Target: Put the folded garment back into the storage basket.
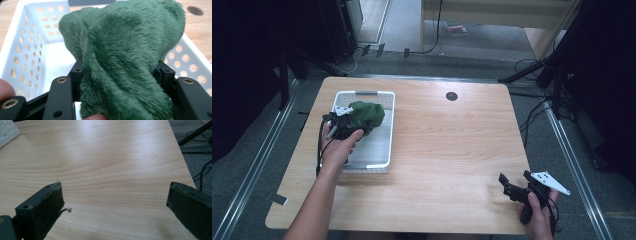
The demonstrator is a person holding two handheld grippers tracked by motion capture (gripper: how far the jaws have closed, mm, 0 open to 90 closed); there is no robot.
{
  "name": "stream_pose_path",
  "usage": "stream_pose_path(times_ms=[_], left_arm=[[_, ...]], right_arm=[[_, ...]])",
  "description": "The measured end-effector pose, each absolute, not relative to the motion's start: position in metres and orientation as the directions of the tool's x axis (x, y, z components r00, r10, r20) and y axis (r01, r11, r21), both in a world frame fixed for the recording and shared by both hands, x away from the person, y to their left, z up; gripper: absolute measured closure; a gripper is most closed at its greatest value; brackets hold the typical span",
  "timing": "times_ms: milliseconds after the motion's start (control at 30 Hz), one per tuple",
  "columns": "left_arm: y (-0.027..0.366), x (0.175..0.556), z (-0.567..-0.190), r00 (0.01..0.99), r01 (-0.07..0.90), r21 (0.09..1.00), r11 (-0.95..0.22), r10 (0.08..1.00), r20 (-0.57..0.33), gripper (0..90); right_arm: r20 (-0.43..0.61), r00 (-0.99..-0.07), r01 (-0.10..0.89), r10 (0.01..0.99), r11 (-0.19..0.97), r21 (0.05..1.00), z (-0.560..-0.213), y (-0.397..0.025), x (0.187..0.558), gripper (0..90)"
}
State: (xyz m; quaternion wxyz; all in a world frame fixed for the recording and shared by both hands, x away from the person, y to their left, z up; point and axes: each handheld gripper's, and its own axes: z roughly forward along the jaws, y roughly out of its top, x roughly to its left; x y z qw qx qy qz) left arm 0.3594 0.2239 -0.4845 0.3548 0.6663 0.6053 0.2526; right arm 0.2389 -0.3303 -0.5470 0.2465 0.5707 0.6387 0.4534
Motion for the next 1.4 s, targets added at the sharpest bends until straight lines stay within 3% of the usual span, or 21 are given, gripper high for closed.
stream_pose_path(times_ms=[333,567,1000,1400], left_arm=[[0.225,0.365,-0.493,0.137,0.686,0.726,-0.038,0.988,-0.077,39.2],[0.225,0.365,-0.493,0.12,0.693,0.719,-0.05,0.992,-0.047,27.2],[0.232,0.349,-0.463,0.164,0.588,0.808,0.048,0.971,-0.177,3.9],[0.24,0.32,-0.436,0.23,0.508,0.86,0.041,0.956,-0.181,0.0]], right_arm=[[0.202,-0.227,0.505,0.953,-0.062,0.861,-0.547,-0.33,0.239,1.2],[0.201,-0.23,0.504,0.952,-0.059,0.861,-0.547,-0.33,0.239,1.2],[0.2,-0.231,0.504,0.952,-0.059,0.862,-0.547,-0.33,0.239,1.2],[0.199,-0.233,0.502,0.952,-0.057,0.863,-0.547,-0.33,0.239,1.2]])
